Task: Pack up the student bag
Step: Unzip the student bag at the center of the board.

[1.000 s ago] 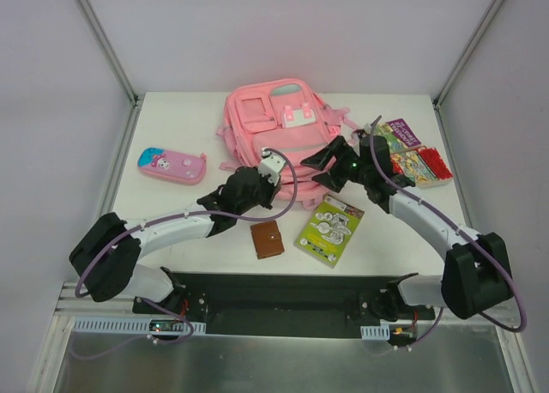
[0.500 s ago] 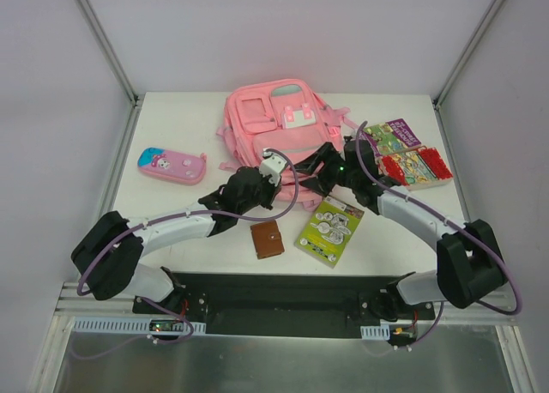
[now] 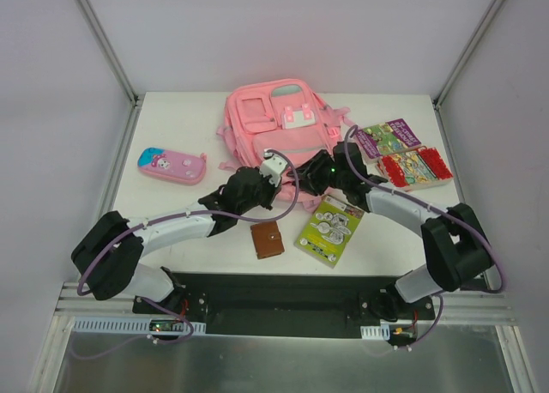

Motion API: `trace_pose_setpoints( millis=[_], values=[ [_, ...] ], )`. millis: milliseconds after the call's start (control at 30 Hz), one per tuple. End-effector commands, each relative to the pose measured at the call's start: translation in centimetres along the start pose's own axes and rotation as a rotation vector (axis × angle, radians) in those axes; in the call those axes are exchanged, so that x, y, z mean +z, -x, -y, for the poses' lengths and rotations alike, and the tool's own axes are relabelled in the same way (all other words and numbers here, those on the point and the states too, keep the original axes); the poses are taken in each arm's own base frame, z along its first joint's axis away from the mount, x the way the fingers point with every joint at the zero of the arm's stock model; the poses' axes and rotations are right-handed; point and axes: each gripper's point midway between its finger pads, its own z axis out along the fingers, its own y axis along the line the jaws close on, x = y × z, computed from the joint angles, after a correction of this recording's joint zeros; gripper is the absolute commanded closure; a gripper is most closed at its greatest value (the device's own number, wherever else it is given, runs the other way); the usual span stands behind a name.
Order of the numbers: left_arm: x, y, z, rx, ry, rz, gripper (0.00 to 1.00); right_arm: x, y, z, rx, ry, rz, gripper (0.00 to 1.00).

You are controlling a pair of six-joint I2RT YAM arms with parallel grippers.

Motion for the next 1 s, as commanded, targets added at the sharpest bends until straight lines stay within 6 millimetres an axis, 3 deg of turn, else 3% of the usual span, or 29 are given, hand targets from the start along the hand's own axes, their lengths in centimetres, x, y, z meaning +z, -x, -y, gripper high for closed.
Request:
trace_pose_setpoints(
  millis=[0,100,133,200,333,500,600,667,967],
  values=[
    [-0.6,5.7,1.4,0.022,-0.069,0.204,1.0,1.3,1.3,-2.3,-0.001,0.04,0.046,0.57],
    [-0.6,5.6,1.7,0.027,-0.09,0.205,1.0,2.1,0.9,-2.3,-0.001,0.04,0.016,0.64],
    [-0.5,5.4,1.7,0.027,-0.09,0.2,1.0,2.3,0.9,-2.2,0.0,0.04,0.015,0.85],
    [-0.7,5.4,1.6,0.032,-0.086,0.203,1.0,2.2,1.2,-2.2,-0.013,0.049,0.029,0.99],
    [-0.8,4.8,0.8,0.031,-0.043,0.195,1.0,1.0,2.3,-3.0,-0.046,0.069,0.088,0.99],
    [-1.1,3.2,-3.2,0.007,0.148,0.14,1.0,-1.4,4.7,-3.9,-0.102,0.074,0.186,0.99],
    [-1.5,1.9,-4.7,-0.059,0.165,0.12,1.0,-3.1,6.5,-4.7,-0.12,0.084,0.237,0.99],
    [-1.8,1.4,-6.8,-0.101,0.202,0.115,1.0,-3.9,7.2,-5.4,-0.14,0.092,0.243,0.99],
    [-2.9,0.6,-13.8,-0.222,0.328,0.083,1.0,-4.9,7.2,-6.3,-0.168,0.109,0.243,0.99]
  ],
)
